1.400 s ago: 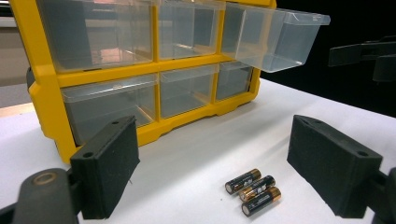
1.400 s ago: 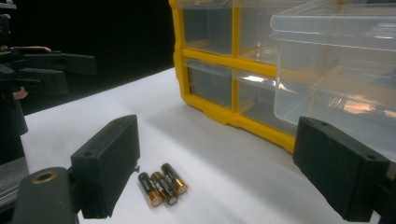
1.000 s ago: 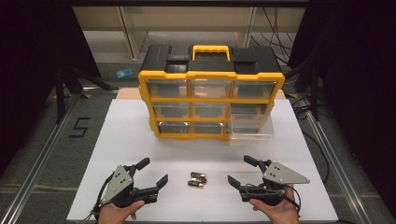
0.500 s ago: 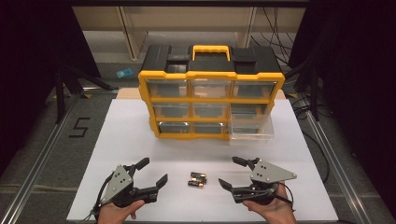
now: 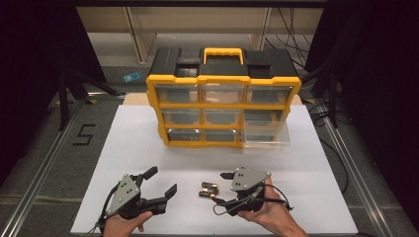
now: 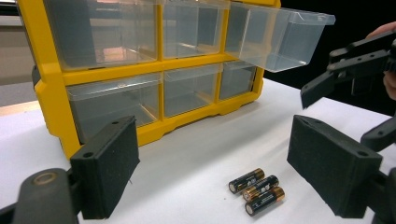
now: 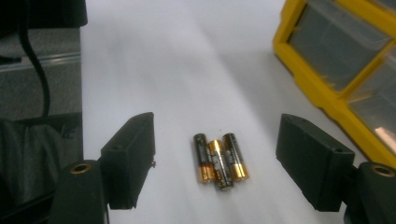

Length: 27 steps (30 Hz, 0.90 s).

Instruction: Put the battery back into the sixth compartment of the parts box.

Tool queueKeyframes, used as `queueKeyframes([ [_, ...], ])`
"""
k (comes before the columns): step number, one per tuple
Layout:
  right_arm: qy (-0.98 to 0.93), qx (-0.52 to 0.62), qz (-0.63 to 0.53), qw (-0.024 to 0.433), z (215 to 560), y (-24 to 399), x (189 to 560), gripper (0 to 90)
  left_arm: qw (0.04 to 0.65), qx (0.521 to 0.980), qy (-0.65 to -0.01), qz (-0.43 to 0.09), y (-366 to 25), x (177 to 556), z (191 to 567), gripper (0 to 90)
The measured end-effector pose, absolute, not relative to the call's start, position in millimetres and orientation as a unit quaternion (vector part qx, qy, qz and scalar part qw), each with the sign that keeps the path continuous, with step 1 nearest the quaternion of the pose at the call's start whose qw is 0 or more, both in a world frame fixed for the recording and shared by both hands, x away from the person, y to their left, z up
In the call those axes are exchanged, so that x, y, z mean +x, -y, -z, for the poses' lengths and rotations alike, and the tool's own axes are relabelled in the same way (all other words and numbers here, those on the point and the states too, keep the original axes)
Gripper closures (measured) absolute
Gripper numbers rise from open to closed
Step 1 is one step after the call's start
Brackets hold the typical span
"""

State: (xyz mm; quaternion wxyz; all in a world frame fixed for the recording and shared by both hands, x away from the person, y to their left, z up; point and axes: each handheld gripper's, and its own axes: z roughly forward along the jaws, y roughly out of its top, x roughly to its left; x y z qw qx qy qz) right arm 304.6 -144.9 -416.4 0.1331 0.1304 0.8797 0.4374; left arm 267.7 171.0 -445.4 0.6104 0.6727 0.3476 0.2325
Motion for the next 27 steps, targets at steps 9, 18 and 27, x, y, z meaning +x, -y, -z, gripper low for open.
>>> queueKeyframes([
  [9,-0.911,0.105,-0.383,0.11,424.2,126.1,310.7,30.5,0.611,0.673,-0.348,-0.232,-171.1,267.6,445.3,16.0],
  [18,-0.936,0.089,-0.328,0.092,438.2,109.5,322.9,35.4,0.611,0.672,-0.347,-0.232,-170.9,267.4,445.1,16.0],
  [27,-0.952,0.08,-0.285,0.08,451.2,95.2,330.8,44.3,0.612,0.672,-0.347,-0.232,-171.1,267.3,445.0,16.0],
])
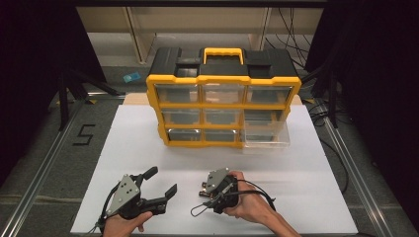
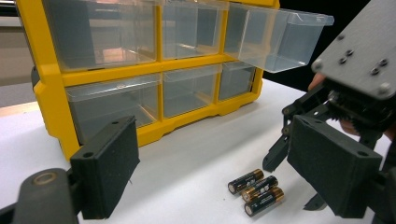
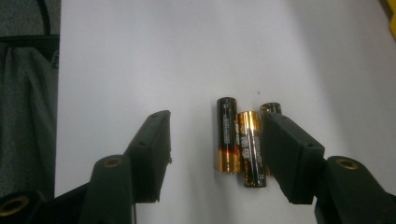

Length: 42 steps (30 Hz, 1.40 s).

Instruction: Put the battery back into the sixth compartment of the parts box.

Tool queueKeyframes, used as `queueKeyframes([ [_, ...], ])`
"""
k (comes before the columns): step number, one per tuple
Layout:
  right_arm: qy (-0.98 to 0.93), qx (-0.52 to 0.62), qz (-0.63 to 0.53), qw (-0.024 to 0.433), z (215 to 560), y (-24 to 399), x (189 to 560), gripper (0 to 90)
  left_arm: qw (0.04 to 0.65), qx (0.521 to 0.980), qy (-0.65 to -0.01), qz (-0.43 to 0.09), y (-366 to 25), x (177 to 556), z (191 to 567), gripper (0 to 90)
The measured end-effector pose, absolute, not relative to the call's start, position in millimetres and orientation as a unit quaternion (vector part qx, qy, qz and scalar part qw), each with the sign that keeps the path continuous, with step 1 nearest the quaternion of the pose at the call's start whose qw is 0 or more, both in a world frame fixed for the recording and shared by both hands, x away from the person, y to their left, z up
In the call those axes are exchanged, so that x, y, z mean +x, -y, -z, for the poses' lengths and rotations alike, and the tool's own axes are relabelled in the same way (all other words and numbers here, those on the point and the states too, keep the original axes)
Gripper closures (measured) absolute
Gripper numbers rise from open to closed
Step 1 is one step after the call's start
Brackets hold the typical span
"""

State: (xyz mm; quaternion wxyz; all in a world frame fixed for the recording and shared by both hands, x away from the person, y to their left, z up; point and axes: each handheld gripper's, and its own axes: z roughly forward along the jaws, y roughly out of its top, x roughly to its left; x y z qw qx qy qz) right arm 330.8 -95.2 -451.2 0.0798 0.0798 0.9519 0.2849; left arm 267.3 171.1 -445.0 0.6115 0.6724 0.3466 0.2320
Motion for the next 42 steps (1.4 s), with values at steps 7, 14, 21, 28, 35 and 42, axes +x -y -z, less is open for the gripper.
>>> queueKeyframes([
  [7,-0.96,0.086,-0.258,0.069,458.0,88.8,336.5,49.7,0.612,0.672,-0.346,-0.232,-171.2,267.3,444.8,16.0],
  [14,-0.963,0.092,-0.245,0.056,462.6,86.1,338.7,55.0,0.612,0.672,-0.347,-0.232,-171.3,267.3,444.8,16.0],
  [21,-0.968,0.096,-0.227,0.049,465.9,82.9,340.5,64.9,0.612,0.671,-0.348,-0.231,-171.2,267.2,444.9,16.0],
  [28,-0.971,0.099,-0.215,0.042,467.0,80.5,341.0,71.4,0.612,0.672,-0.347,-0.231,-171.2,267.3,445.0,16.0],
  [35,-0.974,0.092,-0.203,0.034,465.9,76.6,340.5,76.6,0.612,0.671,-0.347,-0.231,-171.2,267.3,444.8,16.0],
  [42,-0.974,0.086,-0.207,0.039,463.4,76.2,339.5,76.8,0.613,0.671,-0.348,-0.231,-171.2,267.3,444.7,16.0],
])
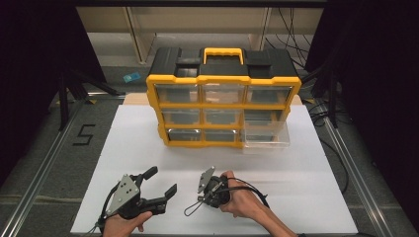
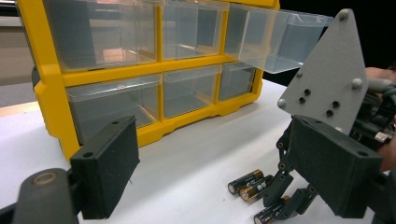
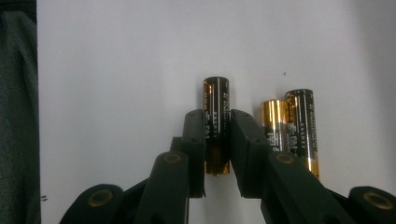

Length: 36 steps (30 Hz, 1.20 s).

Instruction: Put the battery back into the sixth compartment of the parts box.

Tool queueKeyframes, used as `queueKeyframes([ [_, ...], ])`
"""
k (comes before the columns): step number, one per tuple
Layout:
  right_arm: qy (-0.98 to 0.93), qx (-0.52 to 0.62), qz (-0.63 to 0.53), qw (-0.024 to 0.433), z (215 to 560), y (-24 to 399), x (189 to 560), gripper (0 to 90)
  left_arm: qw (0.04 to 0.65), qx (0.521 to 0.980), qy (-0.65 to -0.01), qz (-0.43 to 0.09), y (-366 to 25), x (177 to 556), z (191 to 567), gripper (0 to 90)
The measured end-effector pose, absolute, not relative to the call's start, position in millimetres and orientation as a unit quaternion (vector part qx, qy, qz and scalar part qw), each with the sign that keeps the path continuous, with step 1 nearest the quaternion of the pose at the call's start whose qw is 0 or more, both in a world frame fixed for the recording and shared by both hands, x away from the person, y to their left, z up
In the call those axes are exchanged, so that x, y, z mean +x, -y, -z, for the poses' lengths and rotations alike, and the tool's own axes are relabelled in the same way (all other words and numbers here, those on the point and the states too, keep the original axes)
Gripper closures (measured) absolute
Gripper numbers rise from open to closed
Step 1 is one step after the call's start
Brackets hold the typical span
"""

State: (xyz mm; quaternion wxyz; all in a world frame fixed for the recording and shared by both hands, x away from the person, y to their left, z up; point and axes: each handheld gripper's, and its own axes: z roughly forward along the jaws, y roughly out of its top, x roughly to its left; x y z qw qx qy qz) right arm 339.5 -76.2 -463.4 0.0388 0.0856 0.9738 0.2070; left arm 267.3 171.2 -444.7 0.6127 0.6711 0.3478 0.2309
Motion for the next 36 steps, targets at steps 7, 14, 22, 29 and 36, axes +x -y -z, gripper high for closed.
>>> queueKeyframes([
  [7,-0.966,0.083,-0.239,0.053,439.4,84.2,339.5,76.8,0.612,0.67,-0.349,-0.232,-171.6,267.1,444.6,16.0],
  [14,-0.951,0.092,-0.283,0.089,407.2,103.3,340.9,76.8,0.611,0.671,-0.349,-0.232,-171.6,267.1,444.6,16.0],
  [22,-0.937,0.109,-0.31,0.116,383.2,118.6,343.6,76.9,0.611,0.671,-0.348,-0.233,-171.8,267.1,444.6,16.0],
  [29,-0.923,0.119,-0.337,0.143,360.2,130.9,342.9,76.9,0.613,0.671,-0.347,-0.232,-171.4,267.4,444.8,16.0],
  [36,-0.91,0.122,-0.363,0.162,337.1,145.0,341.4,76.9,0.614,0.67,-0.347,-0.232,-171.3,267.4,444.9,16.0],
])
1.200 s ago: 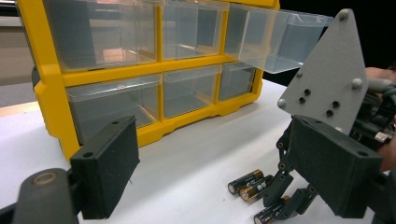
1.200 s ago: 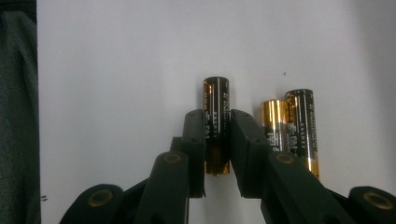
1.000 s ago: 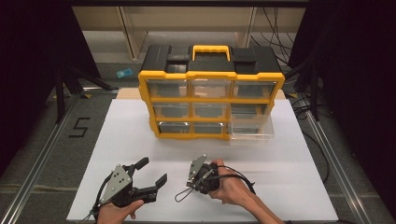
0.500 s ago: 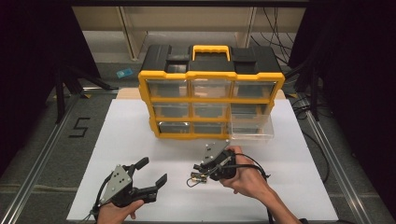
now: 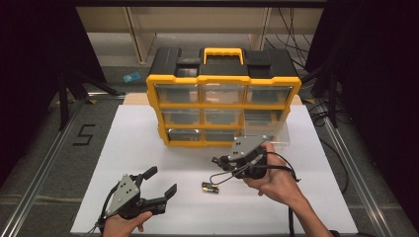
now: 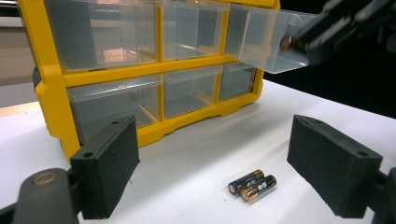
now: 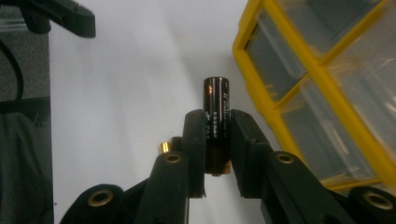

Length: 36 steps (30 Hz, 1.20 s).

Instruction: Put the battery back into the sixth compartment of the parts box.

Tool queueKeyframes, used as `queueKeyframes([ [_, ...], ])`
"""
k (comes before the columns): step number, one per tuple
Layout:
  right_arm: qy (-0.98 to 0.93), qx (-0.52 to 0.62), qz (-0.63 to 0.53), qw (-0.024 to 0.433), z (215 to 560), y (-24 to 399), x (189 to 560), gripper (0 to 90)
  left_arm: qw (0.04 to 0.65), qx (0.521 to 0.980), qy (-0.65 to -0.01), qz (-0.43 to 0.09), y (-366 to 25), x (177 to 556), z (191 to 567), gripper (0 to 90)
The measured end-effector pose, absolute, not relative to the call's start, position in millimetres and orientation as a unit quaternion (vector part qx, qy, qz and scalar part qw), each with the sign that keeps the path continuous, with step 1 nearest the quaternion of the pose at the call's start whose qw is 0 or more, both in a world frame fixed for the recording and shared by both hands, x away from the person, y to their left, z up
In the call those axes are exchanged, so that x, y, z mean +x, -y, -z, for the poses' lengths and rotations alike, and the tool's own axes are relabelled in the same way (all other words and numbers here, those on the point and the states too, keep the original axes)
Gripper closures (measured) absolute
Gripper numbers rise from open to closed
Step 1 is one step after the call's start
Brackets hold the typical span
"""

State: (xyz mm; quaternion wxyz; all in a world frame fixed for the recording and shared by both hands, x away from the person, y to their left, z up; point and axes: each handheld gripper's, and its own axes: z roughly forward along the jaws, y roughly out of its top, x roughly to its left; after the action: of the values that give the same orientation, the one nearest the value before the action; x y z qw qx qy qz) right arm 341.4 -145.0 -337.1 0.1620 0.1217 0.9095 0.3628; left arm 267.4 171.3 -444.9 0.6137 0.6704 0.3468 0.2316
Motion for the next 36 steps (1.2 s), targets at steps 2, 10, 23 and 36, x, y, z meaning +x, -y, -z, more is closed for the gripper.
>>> queueKeyframes([
  [2,-0.905,0.125,-0.368,0.173,330.9,149.5,340.8,76.9,0.611,0.672,-0.348,-0.232,-171.6,267.1,444.5,16.0],
  [10,-0.887,0.146,-0.39,0.2,309.5,172.5,341.4,76.9,0.611,0.672,-0.348,-0.232,-171.8,267.1,444.4,16.0],
  [23,-0.863,0.184,-0.408,0.232,294.0,203.5,347.9,76.9,0.611,0.671,-0.348,-0.233,-171.9,267.0,444.4,16.0],
  [36,-0.842,0.23,-0.413,0.26,291.5,233.2,359.3,76.9,0.611,0.672,-0.349,-0.233,-171.7,266.9,444.5,16.0],
])
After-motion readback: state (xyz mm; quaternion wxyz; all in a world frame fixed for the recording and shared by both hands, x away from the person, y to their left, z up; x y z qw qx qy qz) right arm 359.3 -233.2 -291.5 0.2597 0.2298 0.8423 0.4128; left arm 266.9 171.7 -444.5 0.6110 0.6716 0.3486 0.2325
